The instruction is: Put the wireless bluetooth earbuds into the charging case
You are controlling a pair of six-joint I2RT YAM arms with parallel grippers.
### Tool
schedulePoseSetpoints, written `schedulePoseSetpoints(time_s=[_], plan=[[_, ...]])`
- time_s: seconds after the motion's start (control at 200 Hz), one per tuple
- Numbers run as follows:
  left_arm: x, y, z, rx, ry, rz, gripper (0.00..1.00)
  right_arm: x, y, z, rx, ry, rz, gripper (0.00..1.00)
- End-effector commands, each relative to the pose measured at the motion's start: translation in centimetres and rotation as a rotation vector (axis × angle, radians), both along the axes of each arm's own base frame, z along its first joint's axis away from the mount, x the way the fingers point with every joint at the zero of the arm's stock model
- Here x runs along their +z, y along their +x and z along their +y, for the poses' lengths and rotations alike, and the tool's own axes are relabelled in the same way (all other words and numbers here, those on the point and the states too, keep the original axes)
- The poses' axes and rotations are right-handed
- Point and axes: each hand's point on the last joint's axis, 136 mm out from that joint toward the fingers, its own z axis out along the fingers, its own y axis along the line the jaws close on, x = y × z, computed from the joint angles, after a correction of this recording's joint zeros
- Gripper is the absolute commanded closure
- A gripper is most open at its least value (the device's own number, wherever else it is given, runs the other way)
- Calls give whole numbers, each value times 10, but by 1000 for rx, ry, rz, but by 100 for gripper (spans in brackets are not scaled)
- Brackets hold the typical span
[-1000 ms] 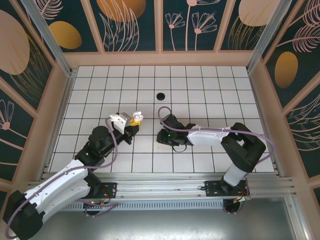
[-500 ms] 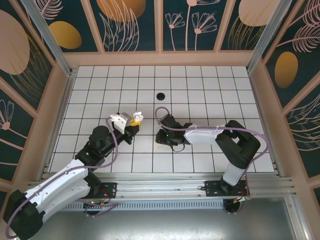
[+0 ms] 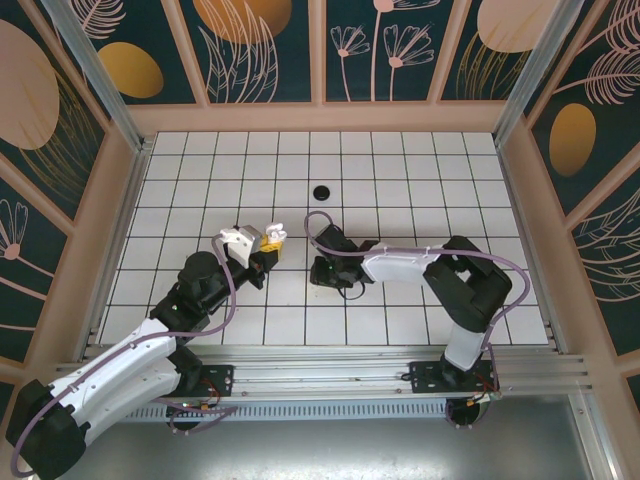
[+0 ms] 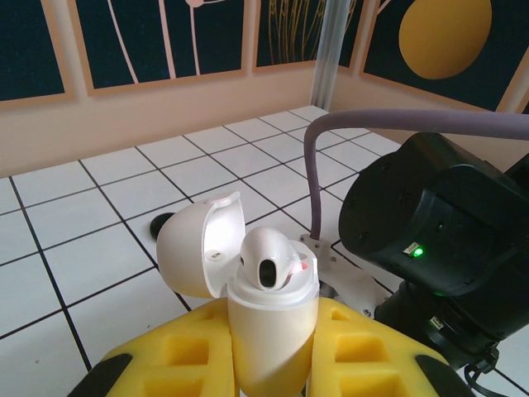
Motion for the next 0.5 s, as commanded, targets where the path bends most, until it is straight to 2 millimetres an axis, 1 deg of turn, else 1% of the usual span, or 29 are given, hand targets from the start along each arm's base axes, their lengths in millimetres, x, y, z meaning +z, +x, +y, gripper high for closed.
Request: schedulePoseSetpoints(time_s=[0.0,0.085,0.21,0.34,0.495], plan=[[7,0,2,11,5,-30,99,-4,9,5,16,-14,-11,73],[7,0,3,12,6,-31,99,-4,9,6,22,-21,-11,75],[8,0,3,13,5,-32,99,-1,10,6,28,-27,-16,80],[7,0,3,13,6,-31,99,4,12,5,26,-33,-30,87],[8,0,2,9,4,-32,99,12,14,2,27,-35,-63,91]])
